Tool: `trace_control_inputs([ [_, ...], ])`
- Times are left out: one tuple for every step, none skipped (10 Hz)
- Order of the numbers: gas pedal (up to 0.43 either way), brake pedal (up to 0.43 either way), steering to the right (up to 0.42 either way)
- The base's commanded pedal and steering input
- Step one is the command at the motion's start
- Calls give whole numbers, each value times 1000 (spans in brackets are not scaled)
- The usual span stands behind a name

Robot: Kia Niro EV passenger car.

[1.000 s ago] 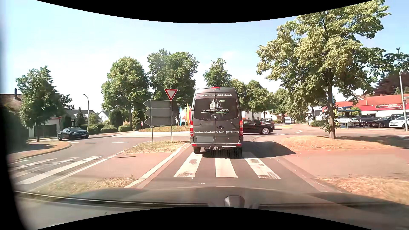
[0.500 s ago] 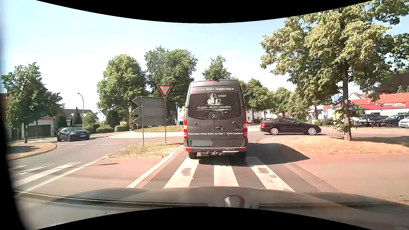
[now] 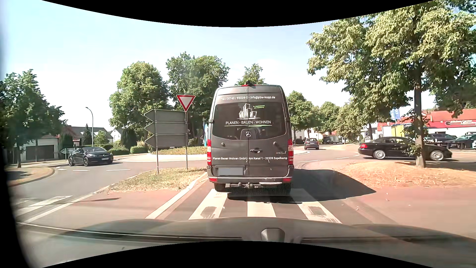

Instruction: Follow the waypoints while adhering to traffic rules and regulations

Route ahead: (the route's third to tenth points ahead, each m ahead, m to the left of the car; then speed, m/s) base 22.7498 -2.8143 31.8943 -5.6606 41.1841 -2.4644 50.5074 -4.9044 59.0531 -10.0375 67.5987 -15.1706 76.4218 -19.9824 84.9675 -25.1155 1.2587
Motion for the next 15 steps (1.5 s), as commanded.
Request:
trace_control_inputs([
  [0,6,10],
  [0,6,10],
  [0,6,9],
  [0,6,8],
  [0,6,8],
  [0,6,8],
  [0,6,8],
  [0,6,8],
  [0,6,8],
  [0,6,8],
  [0,6,8],
  [0,6,8],
  [0,6,8],
  [0,6,8],
  [0,6,8],
])
